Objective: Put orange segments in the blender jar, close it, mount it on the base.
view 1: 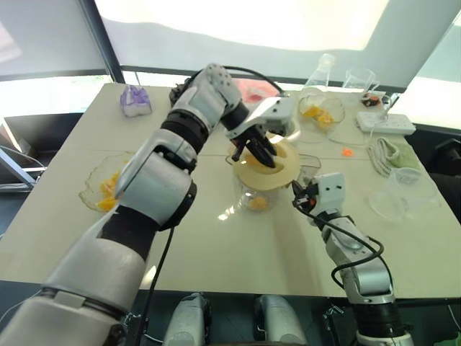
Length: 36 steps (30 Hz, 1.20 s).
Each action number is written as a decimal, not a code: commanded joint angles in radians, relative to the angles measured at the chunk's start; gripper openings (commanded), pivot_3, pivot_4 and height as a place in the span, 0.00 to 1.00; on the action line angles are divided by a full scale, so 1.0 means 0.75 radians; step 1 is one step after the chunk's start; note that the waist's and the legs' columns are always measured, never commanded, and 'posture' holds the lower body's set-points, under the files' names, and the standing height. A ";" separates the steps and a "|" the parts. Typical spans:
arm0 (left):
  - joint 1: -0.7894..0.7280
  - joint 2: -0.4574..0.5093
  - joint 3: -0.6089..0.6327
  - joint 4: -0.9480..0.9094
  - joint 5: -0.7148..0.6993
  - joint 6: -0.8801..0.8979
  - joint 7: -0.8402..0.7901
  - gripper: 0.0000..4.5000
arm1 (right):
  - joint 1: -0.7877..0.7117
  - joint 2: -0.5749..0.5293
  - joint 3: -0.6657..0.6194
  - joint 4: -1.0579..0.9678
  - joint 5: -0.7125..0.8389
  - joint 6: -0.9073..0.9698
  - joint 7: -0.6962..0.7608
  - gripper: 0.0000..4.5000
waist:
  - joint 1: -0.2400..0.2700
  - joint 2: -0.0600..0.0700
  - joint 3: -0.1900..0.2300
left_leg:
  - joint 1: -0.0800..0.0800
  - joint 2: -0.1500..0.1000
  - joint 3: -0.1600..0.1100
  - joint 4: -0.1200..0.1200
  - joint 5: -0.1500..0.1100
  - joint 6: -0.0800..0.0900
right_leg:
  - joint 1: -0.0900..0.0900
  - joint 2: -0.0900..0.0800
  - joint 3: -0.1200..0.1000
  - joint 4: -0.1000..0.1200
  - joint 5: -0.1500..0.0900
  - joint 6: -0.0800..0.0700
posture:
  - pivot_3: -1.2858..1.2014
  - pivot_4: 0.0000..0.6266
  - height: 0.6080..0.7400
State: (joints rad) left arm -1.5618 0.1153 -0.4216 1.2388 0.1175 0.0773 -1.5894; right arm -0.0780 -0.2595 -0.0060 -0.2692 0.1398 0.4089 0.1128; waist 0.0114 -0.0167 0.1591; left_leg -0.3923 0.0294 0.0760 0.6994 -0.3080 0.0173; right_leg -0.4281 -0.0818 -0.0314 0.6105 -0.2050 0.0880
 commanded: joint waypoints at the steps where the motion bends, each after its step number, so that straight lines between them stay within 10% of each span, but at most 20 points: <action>1: 0.138 -0.020 -0.112 0.044 0.046 0.175 -0.033 0.06 | 0.011 -0.008 -0.021 -0.099 -0.047 0.002 -0.025 0.19 | 0.000 0.001 -0.002 | 0.000 0.000 0.000 0.000 0.000 0.000 | 0.000 0.000 0.000 0.000 0.000 0.000 | 0.52 0.24 1.00; 21: 0.403 -0.035 -0.107 -0.533 0.068 1.097 0.203 0.06 | -0.005 -0.003 -0.011 -0.104 -0.049 0.010 -0.032 0.19 | 0.002 0.007 -0.028 | 0.002 0.001 -0.001 -0.002 -0.004 0.006 | 0.002 -0.001 0.000 0.000 -0.007 0.001 | 0.52 0.24 1.00; 28: 0.424 -0.004 -0.097 -0.609 0.050 1.043 0.229 0.06 | -0.011 -0.011 -0.015 -0.081 -0.047 0.002 -0.015 0.19 | 0.002 0.008 -0.032 | 0.003 0.001 -0.002 -0.002 -0.004 0.007 | 0.002 -0.002 0.000 0.000 -0.007 0.001 | 0.52 0.24 1.00; 32: 0.373 0.011 -0.077 -0.577 0.059 0.938 0.264 0.49 | -0.021 -0.027 -0.023 -0.064 -0.049 -0.001 0.005 0.19 | 0.001 0.008 -0.032 | 0.003 0.001 -0.002 -0.002 -0.004 0.007 | 0.002 -0.002 0.000 0.000 -0.007 0.001 | 0.52 0.24 1.00; 36: 0.234 0.058 -0.033 -0.528 0.040 0.808 0.216 0.49 | -0.017 -0.040 -0.041 -0.049 -0.043 -0.009 0.030 0.19 | -0.001 0.008 -0.030 | 0.002 0.001 -0.002 -0.002 -0.004 0.007 | 0.001 -0.002 0.000 0.000 -0.007 0.001 | 0.52 0.24 1.00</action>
State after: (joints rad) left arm -1.3962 0.1434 -0.3993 0.7678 0.1195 0.6946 -1.4200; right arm -0.0736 -0.2603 -0.0163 -0.2668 0.1348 0.4437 0.1250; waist 0.0108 -0.0108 0.1364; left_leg -0.3912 0.0302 0.0745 0.6981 -0.3112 0.0222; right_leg -0.4280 -0.0829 -0.0311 0.6105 -0.2103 0.0885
